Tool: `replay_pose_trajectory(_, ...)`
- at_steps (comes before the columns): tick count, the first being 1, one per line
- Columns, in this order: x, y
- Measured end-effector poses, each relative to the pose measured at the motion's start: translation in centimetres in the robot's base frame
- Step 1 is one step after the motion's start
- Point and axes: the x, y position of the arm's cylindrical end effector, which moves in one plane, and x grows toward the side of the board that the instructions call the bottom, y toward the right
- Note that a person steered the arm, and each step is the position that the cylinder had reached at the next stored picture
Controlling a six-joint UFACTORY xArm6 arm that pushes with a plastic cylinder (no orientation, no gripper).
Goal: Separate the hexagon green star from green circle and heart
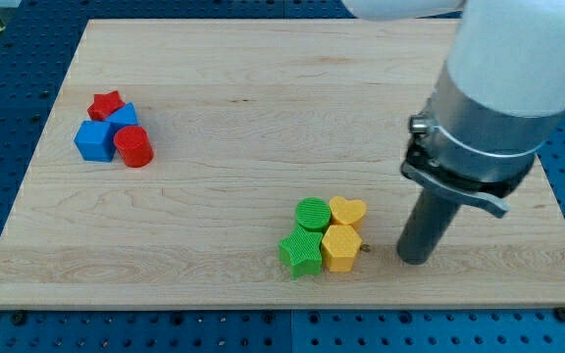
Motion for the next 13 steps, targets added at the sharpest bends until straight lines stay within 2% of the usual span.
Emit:
replay_pose_trajectory(2, 0.4, -6.0)
replay_pose_trajectory(4, 0.7, -8.8)
replay_pose_trajectory(7, 1.2, -11.7)
replay_pose_trajectory(11, -0.6, -11.8)
replay_pose_trajectory(13, 1.3, -12.5)
